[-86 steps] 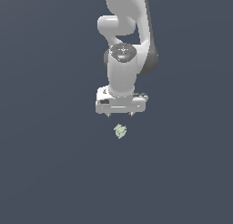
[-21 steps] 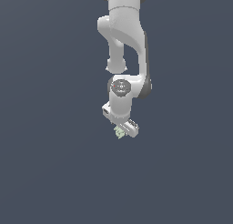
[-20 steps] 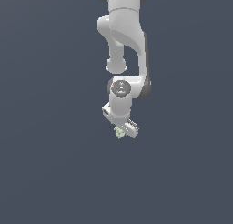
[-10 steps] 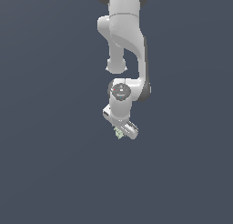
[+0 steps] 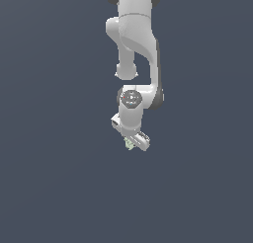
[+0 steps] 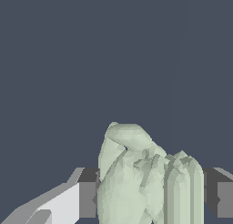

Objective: Pick up the object and move it to a goal position.

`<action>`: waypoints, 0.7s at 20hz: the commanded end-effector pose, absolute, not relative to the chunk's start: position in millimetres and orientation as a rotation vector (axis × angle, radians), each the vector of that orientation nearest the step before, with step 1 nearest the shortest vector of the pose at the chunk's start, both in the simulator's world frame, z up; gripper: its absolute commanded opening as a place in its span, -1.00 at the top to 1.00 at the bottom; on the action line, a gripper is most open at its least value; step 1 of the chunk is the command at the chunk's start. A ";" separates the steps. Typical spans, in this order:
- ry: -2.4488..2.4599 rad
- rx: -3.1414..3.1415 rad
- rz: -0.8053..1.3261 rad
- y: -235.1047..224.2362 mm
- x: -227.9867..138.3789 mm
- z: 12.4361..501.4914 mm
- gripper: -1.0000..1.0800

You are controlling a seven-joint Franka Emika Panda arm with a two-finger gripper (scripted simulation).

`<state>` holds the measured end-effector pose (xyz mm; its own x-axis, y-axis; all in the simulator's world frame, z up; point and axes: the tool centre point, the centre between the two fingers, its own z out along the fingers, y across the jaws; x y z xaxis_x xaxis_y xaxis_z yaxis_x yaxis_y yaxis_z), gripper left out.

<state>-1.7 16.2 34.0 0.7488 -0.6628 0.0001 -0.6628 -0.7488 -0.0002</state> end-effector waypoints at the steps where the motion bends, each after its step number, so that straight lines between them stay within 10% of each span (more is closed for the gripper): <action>1: 1.113 -2.937 -0.001 15.9 -2.4 38.1 1.00; 14: 1.114 -2.936 0.000 8.7 -21.1 110.0 1.00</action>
<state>-18.0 10.0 97.3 0.7486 -0.6630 -0.0009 -0.6630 -0.7486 -0.0005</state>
